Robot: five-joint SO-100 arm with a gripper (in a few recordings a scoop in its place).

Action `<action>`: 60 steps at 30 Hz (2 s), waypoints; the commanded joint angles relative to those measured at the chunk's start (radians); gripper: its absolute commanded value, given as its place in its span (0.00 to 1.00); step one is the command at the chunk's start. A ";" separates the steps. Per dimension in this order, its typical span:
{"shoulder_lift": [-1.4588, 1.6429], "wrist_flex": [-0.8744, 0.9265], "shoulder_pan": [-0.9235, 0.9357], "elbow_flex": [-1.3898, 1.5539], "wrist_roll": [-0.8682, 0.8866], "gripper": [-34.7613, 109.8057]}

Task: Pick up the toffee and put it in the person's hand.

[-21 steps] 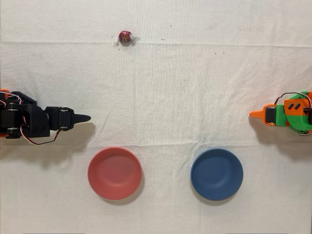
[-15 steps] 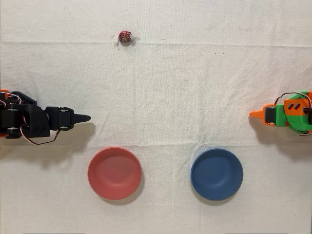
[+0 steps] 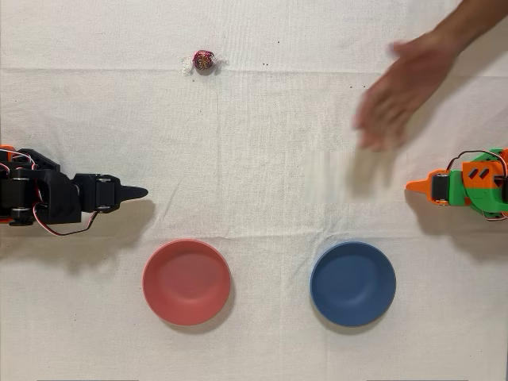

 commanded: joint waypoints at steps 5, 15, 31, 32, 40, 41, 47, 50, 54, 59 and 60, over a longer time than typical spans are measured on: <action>0.071 0.015 -0.003 0.052 0.005 0.24; 0.071 0.015 -0.003 0.052 0.005 0.24; 0.071 0.015 -0.006 0.054 0.011 0.24; 0.071 0.015 -0.005 0.054 0.012 0.24; 0.071 -0.008 0.023 0.052 0.009 0.24; 0.071 -0.017 0.037 0.049 -0.003 0.24; 0.071 -0.031 0.081 -0.057 -0.078 0.24; -0.012 -0.046 0.081 -0.155 -0.083 0.24; -0.265 -0.066 0.080 -0.360 -0.034 0.24; -0.463 -0.049 0.069 -0.603 -0.005 0.24; -0.492 -0.037 0.061 -0.643 -0.008 0.24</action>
